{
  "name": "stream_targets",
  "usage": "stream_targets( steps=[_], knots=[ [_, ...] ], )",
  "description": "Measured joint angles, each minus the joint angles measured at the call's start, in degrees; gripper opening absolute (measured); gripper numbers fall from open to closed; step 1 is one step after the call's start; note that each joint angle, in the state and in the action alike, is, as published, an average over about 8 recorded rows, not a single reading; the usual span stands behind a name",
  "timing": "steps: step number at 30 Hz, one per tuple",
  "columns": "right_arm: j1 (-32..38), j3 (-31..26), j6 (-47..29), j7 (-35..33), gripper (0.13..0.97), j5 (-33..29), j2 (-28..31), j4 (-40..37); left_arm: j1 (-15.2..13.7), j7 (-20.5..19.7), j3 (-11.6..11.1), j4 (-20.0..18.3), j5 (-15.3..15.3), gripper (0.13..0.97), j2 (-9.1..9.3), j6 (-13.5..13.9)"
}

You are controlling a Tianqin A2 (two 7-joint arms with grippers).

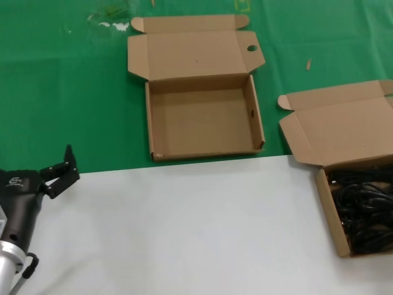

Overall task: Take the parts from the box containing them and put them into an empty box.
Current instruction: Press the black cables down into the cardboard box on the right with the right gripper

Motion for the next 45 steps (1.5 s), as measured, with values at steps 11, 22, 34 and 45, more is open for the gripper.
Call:
stream_targets(
  steps=[11,22,34,45],
  knots=[
    [6.61,-6.1,-3.14,-4.11,0.966,-1.61,4.93,-7.82,0.0,0.0,0.0,0.0,0.01,0.966,0.0,0.0],
    [13.47,-13.82,-1.71,1.95,0.964,-4.75,5.37,-11.24,0.0,-0.02,0.0,0.0,0.0,0.966,0.0,0.0],
    [15.65,-17.24,0.0,4.78,0.912,-6.1,6.55,-12.44,0.0,-0.03,0.0,0.0,0.01,0.966,0.0,0.0],
    [15.71,-19.04,1.12,6.05,0.771,-6.58,7.42,-12.43,0.0,-0.01,0.0,0.0,0.02,0.966,0.0,0.0]
  ],
)
